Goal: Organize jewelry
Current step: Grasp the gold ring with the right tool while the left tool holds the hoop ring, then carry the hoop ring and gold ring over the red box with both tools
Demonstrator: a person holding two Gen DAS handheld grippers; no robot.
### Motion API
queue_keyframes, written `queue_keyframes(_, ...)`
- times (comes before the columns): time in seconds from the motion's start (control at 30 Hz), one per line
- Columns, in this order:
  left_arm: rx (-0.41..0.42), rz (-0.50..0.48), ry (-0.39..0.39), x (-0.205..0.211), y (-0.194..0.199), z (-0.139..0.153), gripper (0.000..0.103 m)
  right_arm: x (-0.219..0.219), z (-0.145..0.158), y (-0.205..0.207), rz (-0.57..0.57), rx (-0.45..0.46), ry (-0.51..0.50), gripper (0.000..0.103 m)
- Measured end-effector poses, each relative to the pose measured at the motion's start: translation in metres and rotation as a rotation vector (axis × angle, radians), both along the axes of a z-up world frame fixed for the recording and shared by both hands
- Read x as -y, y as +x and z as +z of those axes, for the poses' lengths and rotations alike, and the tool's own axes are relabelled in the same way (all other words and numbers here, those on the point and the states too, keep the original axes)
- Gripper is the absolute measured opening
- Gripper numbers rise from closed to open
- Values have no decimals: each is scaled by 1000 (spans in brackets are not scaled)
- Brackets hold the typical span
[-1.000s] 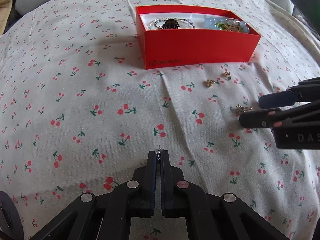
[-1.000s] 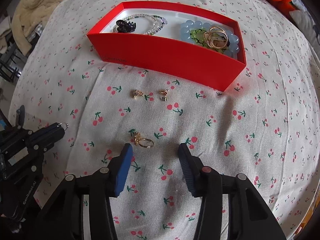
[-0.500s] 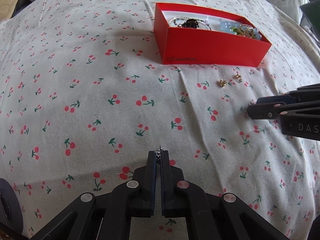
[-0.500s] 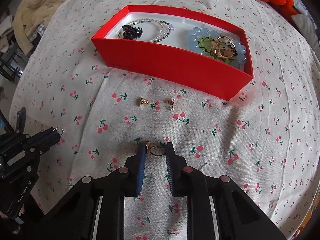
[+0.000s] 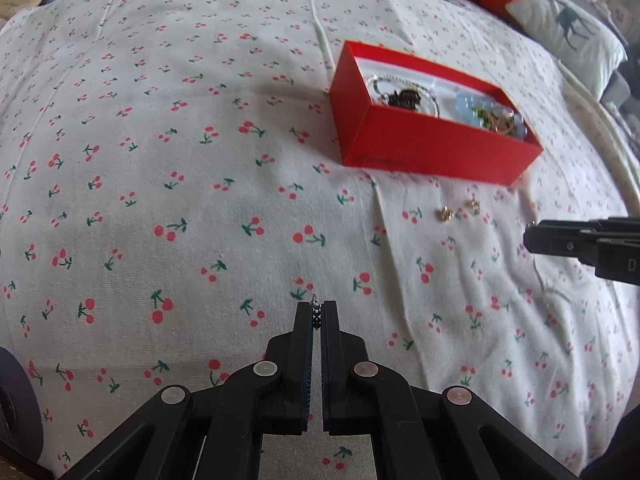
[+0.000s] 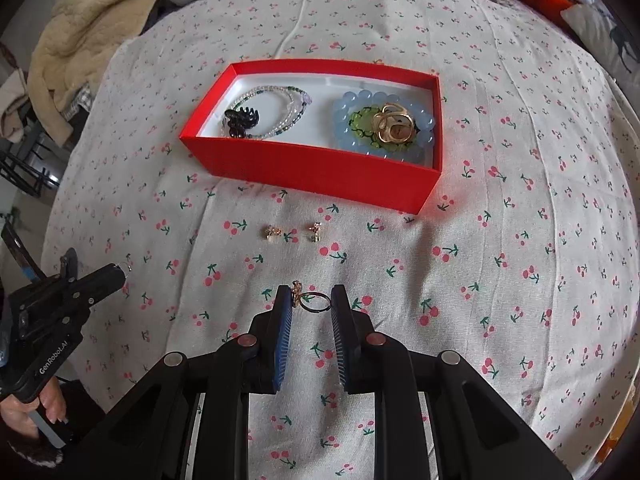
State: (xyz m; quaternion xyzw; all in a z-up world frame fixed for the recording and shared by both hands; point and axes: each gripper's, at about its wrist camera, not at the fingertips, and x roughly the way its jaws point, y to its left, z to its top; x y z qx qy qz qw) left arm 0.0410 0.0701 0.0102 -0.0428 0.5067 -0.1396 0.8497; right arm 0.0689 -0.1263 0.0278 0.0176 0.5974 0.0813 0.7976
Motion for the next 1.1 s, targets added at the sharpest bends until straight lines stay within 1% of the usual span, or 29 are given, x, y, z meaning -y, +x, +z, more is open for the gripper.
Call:
queue_keyframes(0.13, -7, 26, -38, -5, 3, 4, 0, 8, 8, -1, -15, 11, 19, 21)
queue_keyframes(0.47, 38, -11, -19, 14, 15, 21, 0, 19, 27, 7, -68, 42, 62, 21)
queue_keyframes(0.7, 63, -17, -39, 29, 33, 31, 0, 33, 37, 19, -121, 62, 84, 21)
queue_keyframes(0.93, 100, -14, -88, 44, 53, 39, 0, 46, 38, 33, -169, 69, 98, 21)
queue_keyframes(1.1, 137, -16, -94, 57, 64, 42, 0, 46, 40, 42, -183, 95, 106, 21)
